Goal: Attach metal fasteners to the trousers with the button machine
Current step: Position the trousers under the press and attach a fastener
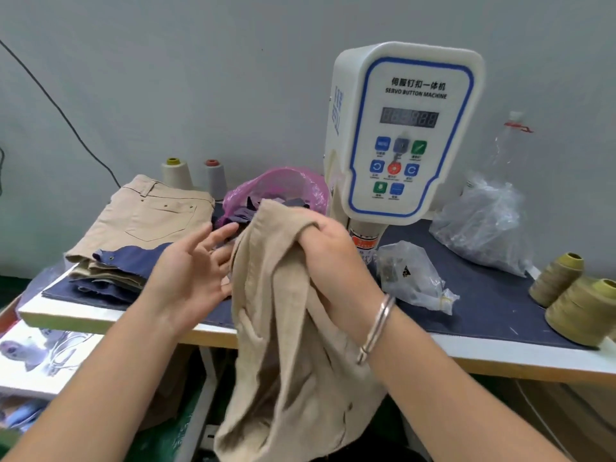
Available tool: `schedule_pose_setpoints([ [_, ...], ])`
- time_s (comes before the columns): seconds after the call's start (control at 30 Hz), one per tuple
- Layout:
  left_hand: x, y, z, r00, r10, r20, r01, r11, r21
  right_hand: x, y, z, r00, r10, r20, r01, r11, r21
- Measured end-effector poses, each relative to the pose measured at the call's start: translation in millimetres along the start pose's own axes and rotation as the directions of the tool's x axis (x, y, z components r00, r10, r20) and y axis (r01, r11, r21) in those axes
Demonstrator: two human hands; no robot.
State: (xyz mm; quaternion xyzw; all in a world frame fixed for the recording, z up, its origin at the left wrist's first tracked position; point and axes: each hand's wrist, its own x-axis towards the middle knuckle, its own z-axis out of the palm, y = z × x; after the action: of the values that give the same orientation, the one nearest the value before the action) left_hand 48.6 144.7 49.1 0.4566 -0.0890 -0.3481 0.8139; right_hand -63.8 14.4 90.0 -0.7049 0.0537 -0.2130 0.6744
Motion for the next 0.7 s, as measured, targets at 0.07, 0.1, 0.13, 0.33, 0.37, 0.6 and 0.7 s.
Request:
schedule_pose_setpoints([
  [0.07,-9.7,0.6,-4.6,0.991,0.043,0.129,-0.064,0.983,0.171,14.7,-15.4,5.6,1.000,-0.015,-0.023,0.014,0.999,-0.050],
  [0.1,-13.9,-0.5,-1.1,0.982,0.029,0.184,-0.082,0.955,0.285,20.9,-21.3,6.6,0.999,-0.026,-0.035,0.024,0.998,-0.063],
  [0.13,-18.7,-1.3,2.7,0.977,-0.006,0.213,-0.083,0.910,0.407,25.8,-26.8,7.0,0.999,-0.030,-0.045,0.027,0.997,-0.067],
  [0.33,-45.5,-11.3,9.1,0.934,0.222,0.282,-0.343,0.321,0.883,36.2,-34.2,20.4,0.997,0.014,-0.081,-0.014,1.000,-0.001],
  [0.37,-51.8,-11.6,9.4,0.893,0.365,0.263,-0.368,0.257,0.893,36.1,-34.4,23.0,0.997,-0.003,-0.081,0.005,1.000,0.027],
  [0.6,-68.9,-24.8,12.7,0.724,0.655,0.216,-0.526,0.321,0.788,26.9,-51.5,30.1,0.993,-0.106,0.057,0.095,0.981,0.172],
  [0.7,-68.1,0.2,2.7,0.890,0.440,0.123,-0.455,0.827,0.332,21.9,-54.1,27.0,0.990,-0.127,0.066,0.126,0.992,0.014],
])
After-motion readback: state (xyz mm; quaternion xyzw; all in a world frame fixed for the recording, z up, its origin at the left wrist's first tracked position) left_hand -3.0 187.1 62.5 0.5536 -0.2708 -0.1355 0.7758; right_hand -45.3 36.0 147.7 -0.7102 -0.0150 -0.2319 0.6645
